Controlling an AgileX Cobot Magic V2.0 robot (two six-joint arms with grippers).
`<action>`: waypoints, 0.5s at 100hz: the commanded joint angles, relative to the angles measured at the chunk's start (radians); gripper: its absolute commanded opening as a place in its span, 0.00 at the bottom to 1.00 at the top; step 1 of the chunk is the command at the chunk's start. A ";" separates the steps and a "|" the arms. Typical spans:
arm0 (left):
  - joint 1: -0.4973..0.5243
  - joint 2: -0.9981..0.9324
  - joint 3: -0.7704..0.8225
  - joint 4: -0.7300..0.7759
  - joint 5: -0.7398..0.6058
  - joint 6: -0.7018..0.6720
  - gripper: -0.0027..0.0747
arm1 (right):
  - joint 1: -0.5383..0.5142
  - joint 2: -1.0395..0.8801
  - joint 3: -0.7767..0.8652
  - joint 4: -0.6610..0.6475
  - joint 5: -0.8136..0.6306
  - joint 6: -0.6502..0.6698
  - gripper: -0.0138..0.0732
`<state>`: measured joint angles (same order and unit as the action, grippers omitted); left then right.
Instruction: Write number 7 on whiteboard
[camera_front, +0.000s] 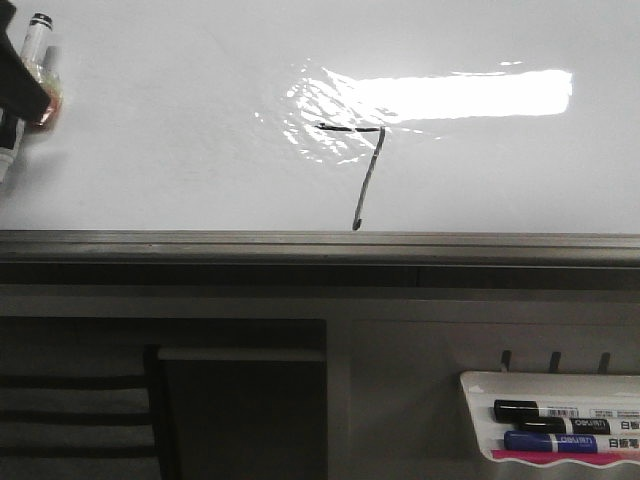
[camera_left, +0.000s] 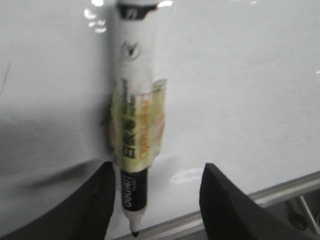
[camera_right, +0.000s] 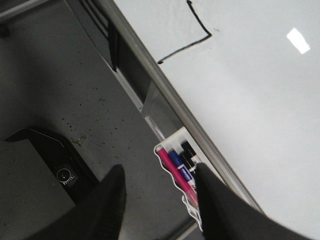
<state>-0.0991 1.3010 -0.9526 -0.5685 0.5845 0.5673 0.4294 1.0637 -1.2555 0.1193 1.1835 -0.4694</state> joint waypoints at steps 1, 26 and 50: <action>0.003 -0.087 -0.074 0.031 0.063 -0.002 0.50 | -0.006 -0.029 -0.031 -0.058 -0.020 0.109 0.49; 0.003 -0.308 -0.068 0.288 0.332 -0.133 0.46 | -0.006 -0.181 0.203 -0.137 -0.248 0.412 0.49; 0.003 -0.632 0.253 0.287 -0.075 -0.188 0.30 | -0.006 -0.417 0.545 -0.206 -0.666 0.512 0.44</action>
<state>-0.0991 0.7743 -0.7893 -0.2514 0.7519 0.3994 0.4294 0.7160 -0.7750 -0.0617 0.7383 0.0244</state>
